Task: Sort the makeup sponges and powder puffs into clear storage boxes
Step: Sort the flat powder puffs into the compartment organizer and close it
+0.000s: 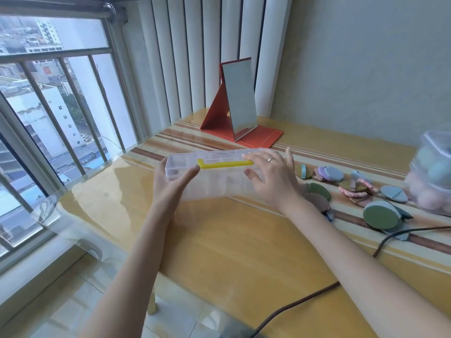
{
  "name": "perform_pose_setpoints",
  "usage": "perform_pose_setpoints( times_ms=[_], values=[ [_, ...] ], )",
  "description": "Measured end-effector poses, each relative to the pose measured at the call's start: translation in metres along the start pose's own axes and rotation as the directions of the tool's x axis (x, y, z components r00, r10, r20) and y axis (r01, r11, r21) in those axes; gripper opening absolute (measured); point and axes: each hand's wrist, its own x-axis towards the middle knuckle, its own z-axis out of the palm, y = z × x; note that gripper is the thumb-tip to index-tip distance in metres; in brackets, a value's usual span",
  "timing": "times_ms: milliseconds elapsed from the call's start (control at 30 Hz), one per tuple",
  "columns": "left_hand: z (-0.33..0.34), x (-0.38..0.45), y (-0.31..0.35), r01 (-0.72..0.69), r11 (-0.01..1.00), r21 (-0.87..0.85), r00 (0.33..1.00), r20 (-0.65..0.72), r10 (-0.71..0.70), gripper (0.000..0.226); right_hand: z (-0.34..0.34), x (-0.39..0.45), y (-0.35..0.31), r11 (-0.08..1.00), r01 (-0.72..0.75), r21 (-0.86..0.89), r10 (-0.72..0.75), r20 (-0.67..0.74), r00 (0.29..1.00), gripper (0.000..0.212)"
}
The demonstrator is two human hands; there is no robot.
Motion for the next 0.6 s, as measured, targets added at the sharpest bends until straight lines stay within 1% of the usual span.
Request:
perform_pose_setpoints(
  times_ms=[33, 67, 100, 133, 167, 200, 233, 300, 333, 367, 400, 433, 467, 500, 533, 567, 600],
  values=[
    [0.005, -0.005, 0.004, -0.059, 0.997, 0.059, 0.993, -0.094, 0.064, 0.099, 0.004, -0.003, -0.007, 0.998, -0.065, 0.020, 0.066, -0.050, 0.997, 0.032],
    [0.009, -0.010, 0.008, -0.145, 0.980, 0.140, 0.970, -0.174, 0.168, 0.097, 0.007, -0.006, -0.016, 0.988, -0.137, 0.075, 0.143, -0.081, 0.986, 0.033],
    [0.013, -0.016, 0.011, -0.239, 0.944, 0.228, 0.931, -0.222, 0.289, 0.098, 0.009, -0.009, -0.026, 0.962, -0.214, 0.172, 0.231, -0.085, 0.969, 0.034],
    [0.016, -0.022, 0.014, -0.326, 0.891, 0.317, 0.882, -0.236, 0.407, 0.102, 0.009, -0.009, -0.035, 0.907, -0.294, 0.302, 0.323, -0.050, 0.945, 0.037],
    [0.019, -0.026, 0.017, -0.408, 0.820, 0.402, 0.822, -0.228, 0.521, 0.106, 0.007, -0.007, -0.044, 0.815, -0.374, 0.442, 0.403, 0.029, 0.915, 0.043],
    [0.022, -0.030, 0.019, -0.483, 0.734, 0.478, 0.750, -0.207, 0.628, 0.109, 0.004, -0.002, -0.051, 0.695, -0.451, 0.560, 0.453, 0.146, 0.880, 0.056],
    [0.026, -0.033, 0.020, -0.554, 0.636, 0.537, 0.665, -0.174, 0.726, 0.110, -0.001, 0.005, -0.058, 0.569, -0.529, 0.629, 0.466, 0.283, 0.838, 0.074],
    [0.035, -0.039, 0.020, -0.671, 0.416, 0.613, 0.483, -0.064, 0.873, 0.103, -0.012, 0.020, -0.066, 0.344, -0.689, 0.637, 0.444, 0.536, 0.718, 0.110],
    [0.040, -0.043, 0.020, -0.708, 0.321, 0.629, 0.412, -0.001, 0.911, 0.099, -0.017, 0.028, -0.067, 0.260, -0.751, 0.607, 0.428, 0.625, 0.653, 0.121],
    [0.046, -0.046, 0.019, -0.733, 0.248, 0.633, 0.363, 0.055, 0.930, 0.096, -0.021, 0.034, -0.067, 0.202, -0.798, 0.568, 0.414, 0.688, 0.595, 0.127],
    [0.050, -0.048, 0.018, -0.758, 0.197, 0.622, 0.331, 0.106, 0.938, 0.093, -0.024, 0.039, -0.066, 0.170, -0.828, 0.534, 0.401, 0.730, 0.553, 0.127],
    [0.053, -0.050, 0.017, -0.784, 0.163, 0.598, 0.312, 0.154, 0.937, 0.090, -0.024, 0.042, -0.064, 0.147, -0.843, 0.517, 0.392, 0.752, 0.529, 0.118],
    [0.053, -0.051, 0.016, -0.816, 0.145, 0.560, 0.303, 0.201, 0.932, 0.088, -0.023, 0.045, -0.062, 0.140, -0.841, 0.522, 0.400, 0.747, 0.531, 0.100],
    [0.053, -0.051, 0.016, -0.854, 0.141, 0.500, 0.296, 0.245, 0.923, 0.084, -0.021, 0.045, -0.060, 0.148, -0.820, 0.553, 0.424, 0.713, 0.558, 0.082],
    [0.051, -0.050, 0.016, -0.897, 0.154, 0.415, 0.291, 0.291, 0.912, 0.081, -0.017, 0.045, -0.054, 0.189, -0.783, 0.593, 0.445, 0.659, 0.606, 0.072],
    [0.048, -0.049, 0.015, -0.928, 0.192, 0.320, 0.298, 0.325, 0.898, 0.076, -0.013, 0.043, -0.048, 0.262, -0.738, 0.622, 0.445, 0.600, 0.664, 0.069],
    [0.046, -0.049, 0.015, -0.934, 0.263, 0.242, 0.334, 0.328, 0.884, 0.071, -0.013, 0.041, -0.042, 0.341, -0.681, 0.648, 0.405, 0.553, 0.729, 0.069]
  ],
)
